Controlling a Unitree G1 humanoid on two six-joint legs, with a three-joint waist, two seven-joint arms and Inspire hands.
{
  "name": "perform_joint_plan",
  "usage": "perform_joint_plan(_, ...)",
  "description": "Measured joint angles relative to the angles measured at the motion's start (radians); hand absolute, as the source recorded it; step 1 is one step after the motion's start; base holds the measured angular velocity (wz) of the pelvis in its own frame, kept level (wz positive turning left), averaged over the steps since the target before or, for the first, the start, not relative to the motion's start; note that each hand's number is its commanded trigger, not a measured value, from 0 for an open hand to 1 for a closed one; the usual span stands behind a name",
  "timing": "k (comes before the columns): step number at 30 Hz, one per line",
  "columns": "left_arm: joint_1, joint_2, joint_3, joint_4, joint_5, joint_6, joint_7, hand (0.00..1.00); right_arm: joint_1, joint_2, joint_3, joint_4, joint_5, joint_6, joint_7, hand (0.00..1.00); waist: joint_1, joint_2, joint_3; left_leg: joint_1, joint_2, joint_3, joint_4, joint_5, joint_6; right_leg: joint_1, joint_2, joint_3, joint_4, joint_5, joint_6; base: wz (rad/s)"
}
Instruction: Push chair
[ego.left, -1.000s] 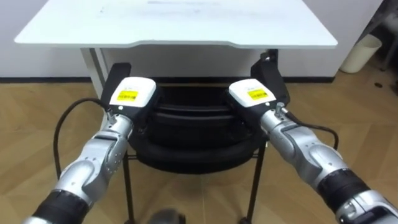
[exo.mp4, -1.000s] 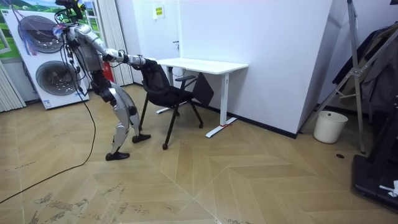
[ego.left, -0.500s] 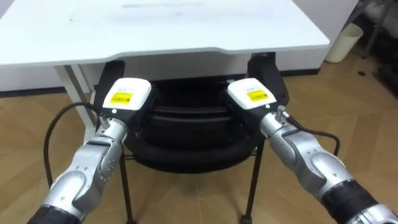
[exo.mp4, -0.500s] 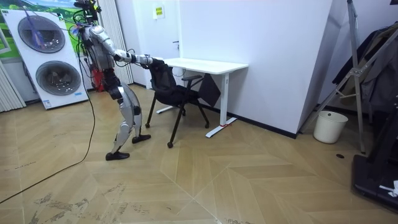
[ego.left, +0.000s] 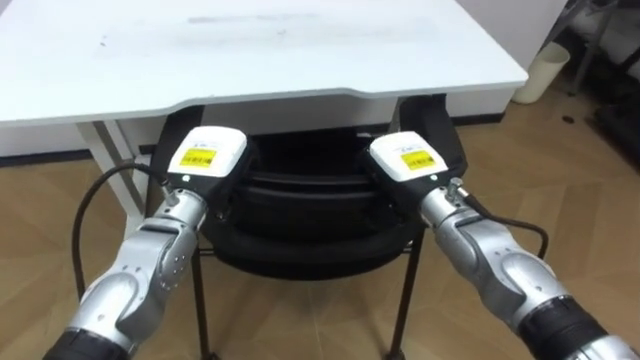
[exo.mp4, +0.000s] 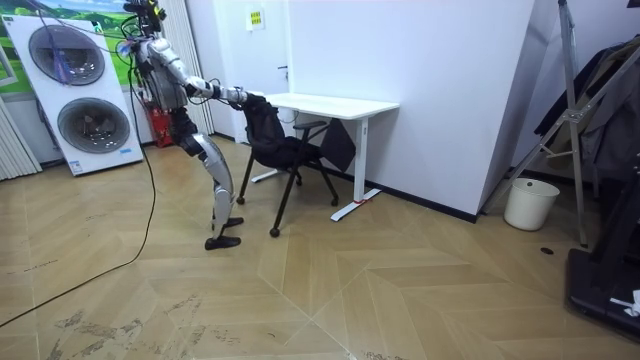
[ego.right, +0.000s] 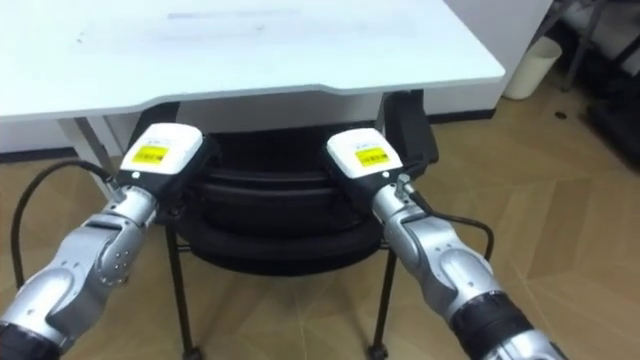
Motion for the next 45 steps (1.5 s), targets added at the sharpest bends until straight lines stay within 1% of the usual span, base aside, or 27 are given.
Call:
perform_joint_plan(1,-0.006,0.0,0.0,0.01,0.0,-0.009,0.011,1.0,0.0,0.0,0.0,-0.004,0.001,0.0,0.003,1.0,-0.007,-0.002,-0.0013,-0.005,0.001,-0.017,-0.003,0.007,-0.011,0.004,0.012,-0.006,-0.014,-0.002,-0.005,0.56)
perform_joint_plan(2,-0.009,0.002,0.001,0.012,0.0,-0.013,0.015,1.0,0.0,0.002,0.0,-0.006,0.001,0.0,0.003,1.0,-0.005,-0.002,-0.0013,-0.005,0.002,-0.024,-0.008,0.011,-0.017,0.005,0.017,-0.011,-0.022,0.001,-0.011,0.17)
perform_joint_plan(3,-0.012,0.002,0.0,0.016,0.0,-0.017,0.024,1.0,0.0,0.005,0.0,-0.006,0.001,0.003,0.002,1.0,0.001,0.001,-0.001,-0.004,0.003,-0.044,-0.021,0.02,-0.031,0.013,0.024,-0.029,-0.047,0.009,-0.021,0.0)
perform_joint_plan(4,-0.018,0.002,-0.003,0.025,0.0,-0.02,0.034,1.0,-0.002,0.008,0.0,-0.007,0.001,0.009,0.004,1.0,0.007,0.0,-0.0011,0.0,0.006,-0.053,-0.038,0.023,-0.035,0.02,0.033,-0.037,-0.071,0.017,-0.028,0.0)
perform_joint_plan(5,-0.023,0.002,-0.005,0.034,0.0,-0.022,0.04,1.0,-0.006,0.009,0.0,-0.006,0.001,0.011,0.006,1.0,0.01,0.0,-0.001,0.001,0.006,-0.056,-0.046,0.029,-0.041,0.021,0.039,-0.034,-0.081,0.022,-0.031,0.03)
perform_joint_plan(6,-0.036,0.001,-0.005,0.051,-0.001,-0.025,0.048,1.0,-0.019,0.01,0.0,-0.002,0.001,0.014,0.016,1.0,0.011,-0.002,0.0002,0.003,0.002,-0.064,-0.061,0.039,-0.049,0.021,0.04,-0.038,-0.089,0.025,-0.034,0.09)
perform_joint_plan(7,-0.052,-0.002,-0.008,0.069,-0.002,-0.026,0.055,1.0,-0.029,0.011,0.0,0.001,0.0,0.02,0.02,1.0,0.013,-0.005,0.0013,0.004,0.002,-0.069,-0.08,0.052,-0.046,0.02,0.041,-0.044,-0.099,0.028,-0.037,0.1)
perform_joint_plan(8,-0.059,-0.003,-0.008,0.072,-0.002,-0.026,0.058,1.0,-0.035,0.012,0.0,0.002,0.0,0.024,0.024,1.0,0.014,-0.009,0.004,0.006,0.002,-0.07,-0.089,0.058,-0.048,0.018,0.04,-0.043,-0.1,0.029,-0.039,0.09)
perform_joint_plan(9,-0.068,-0.002,-0.008,0.072,-0.002,-0.022,0.061,1.0,-0.052,0.013,0.004,0.006,0.0,0.033,0.031,1.0,0.016,-0.014,0.0074,0.004,0.001,-0.069,-0.103,0.065,-0.052,0.012,0.041,-0.045,-0.106,0.034,-0.043,0.0)
perform_joint_plan(10,-0.076,-0.002,-0.008,0.072,-0.002,-0.018,0.062,1.0,-0.067,0.014,0.009,0.008,0.0,0.043,0.04,1.0,0.018,-0.015,0.008,0.001,0.002,-0.074,-0.11,0.068,-0.057,0.013,0.044,-0.058,-0.119,0.043,-0.048,0.0)
perform_joint_plan(12,-0.087,-0.002,-0.003,0.074,-0.002,-0.013,0.063,1.0,-0.088,0.019,0.01,0.017,0.0,0.047,0.047,1.0,0.021,-0.023,0.0112,0.001,0.002,-0.082,-0.129,0.075,-0.064,0.016,0.048,-0.062,-0.129,0.046,-0.05,0.04)
perform_joint_plan(13,-0.093,-0.002,0.003,0.074,0.001,-0.012,0.064,1.0,-0.096,0.023,0.01,0.018,0.0,0.055,0.047,1.0,0.02,-0.028,0.0112,-0.001,0.001,-0.087,-0.142,0.081,-0.067,0.014,0.047,-0.072,-0.136,0.047,-0.051,0.11)
perform_joint_plan(14,-0.097,-0.002,0.004,0.074,0.002,-0.012,0.064,1.0,-0.102,0.023,0.01,0.018,-0.001,0.056,0.047,1.0,0.019,-0.029,0.0112,-0.005,0.002,-0.091,-0.143,0.081,-0.068,0.013,0.047,-0.08,-0.139,0.047,-0.055,0.16)
perform_joint_plan(16,-0.116,-0.003,0.001,0.083,0.003,-0.005,0.077,1.0,-0.12,0.024,0.01,0.019,0.0,0.07,0.049,1.0,0.017,-0.034,0.0109,-0.014,0.004,-0.1,-0.155,0.086,-0.074,0.011,0.048,-0.099,-0.15,0.047,-0.069,0.15)
perform_joint_plan(18,-0.122,-0.008,0.002,0.084,0.007,0.003,0.082,1.0,-0.13,0.026,0.01,0.021,-0.001,0.076,0.051,1.0,0.017,-0.039,0.0109,-0.014,0.005,-0.102,-0.163,0.09,-0.074,0.012,0.048,-0.105,-0.153,0.049,-0.084,0.1)
perform_joint_plan(19,-0.123,-0.011,0.002,0.084,0.01,0.007,0.085,1.0,-0.135,0.026,0.01,0.022,-0.001,0.077,0.051,1.0,0.018,-0.041,0.0098,-0.012,0.005,-0.103,-0.168,0.091,-0.076,0.013,0.048,-0.106,-0.156,0.047,-0.088,0.08)
perform_joint_plan(25,-0.138,-0.017,0.003,0.083,0.018,0.018,0.103,1.0,-0.157,0.023,0.011,0.022,-0.003,0.088,0.046,1.0,0.021,-0.048,0.0114,-0.013,0.006,-0.122,-0.18,0.083,-0.088,0.025,0.059,-0.121,-0.188,0.04,-0.096,0.06)
perform_joint_plan(29,-0.131,-0.014,0.003,0.083,0.018,0.032,0.105,1.0,-0.158,0.029,0.033,0.022,-0.002,0.09,0.042,1.0,0.02,-0.05,0.0122,0.005,0.005,-0.124,-0.183,0.083,-0.088,0.048,0.06,-0.125,-0.206,0.037,-0.096,0.03)
perform_joint_plan(30,-0.131,-0.014,0.003,0.085,0.018,0.033,0.106,1.0,-0.158,0.029,0.042,0.022,0.0,0.096,0.038,1.0,0.02,-0.051,0.0126,0.01,0.005,-0.124,-0.184,0.083,-0.088,0.052,0.06,-0.125,-0.209,0.036,-0.095,0.0)
perform_joint_plan(31,-0.131,-0.014,0.004,0.088,0.018,0.033,0.108,1.0,-0.158,0.03,0.047,0.023,0.001,0.103,0.036,1.0,0.021,-0.051,0.0125,0.013,0.006,-0.124,-0.186,0.083,-0.088,0.056,0.062,-0.125,-0.215,0.036,-0.095,0.0)
perform_joint_plan(36,-0.136,-0.015,0.006,0.087,0.018,0.04,0.107,1.0,-0.158,0.033,0.047,0.026,0.002,0.109,0.025,1.0,0.021,-0.049,0.0129,0.01,0.009,-0.124,-0.187,0.083,-0.089,0.055,0.065,-0.125,-0.221,0.037,-0.093,0.0)
perform_joint_plan(39,-0.137,-0.016,0.006,0.087,0.019,0.046,0.104,1.0,-0.158,0.032,0.047,0.026,0.002,0.109,0.023,1.0,0.019,-0.045,0.0125,0.011,0.009,-0.125,-0.199,0.081,-0.09,0.054,0.066,-0.126,-0.221,0.038,-0.092,0.0)
perform_joint_plan(41,-0.137,-0.017,0.008,0.087,0.019,0.046,0.102,1.0,-0.158,0.032,0.047,0.025,0.002,0.109,0.023,0.82,0.019,-0.041,0.0118,0.012,0.01,-0.127,-0.203,0.081,-0.091,0.056,0.069,-0.126,-0.227,0.04,-0.092,0.0)
perform_joint_plan(42,-0.137,-0.018,0.009,0.087,0.019,0.047,0.101,1.0,-0.158,0.032,0.047,0.024,0.001,0.109,0.024,0.51,0.019,-0.036,0.011,0.012,0.013,-0.128,-0.204,0.081,-0.091,0.061,0.074,-0.129,-0.237,0.045,-0.093,0.0)
perform_joint_plan(43,-0.137,-0.018,0.009,0.087,0.019,0.048,0.099,1.0,-0.158,0.032,0.047,0.022,0.001,0.109,0.025,0.17,0.018,-0.032,0.011,0.012,0.016,-0.127,-0.207,0.082,-0.092,0.063,0.076,-0.131,-0.243,0.049,-0.096,0.0)
perform_joint_plan(44,-0.136,-0.019,0.009,0.087,0.019,0.048,0.098,1.0,-0.158,0.032,0.047,0.021,0.001,0.109,0.025,0.0,0.017,-0.031,0.011,0.013,0.016,-0.127,-0.209,0.082,-0.093,0.064,0.076,-0.131,-0.244,0.049,-0.096,0.0)
perform_joint_plan(45,-0.134,-0.019,0.009,0.087,0.019,0.05,0.097,1.0,-0.158,0.032,0.047,0.021,0.002,0.109,0.026,0.0,0.016,-0.029,0.0106,0.017,0.017,-0.127,-0.213,0.083,-0.094,0.069,0.078,-0.133,-0.25,0.05,-0.097,0.04)
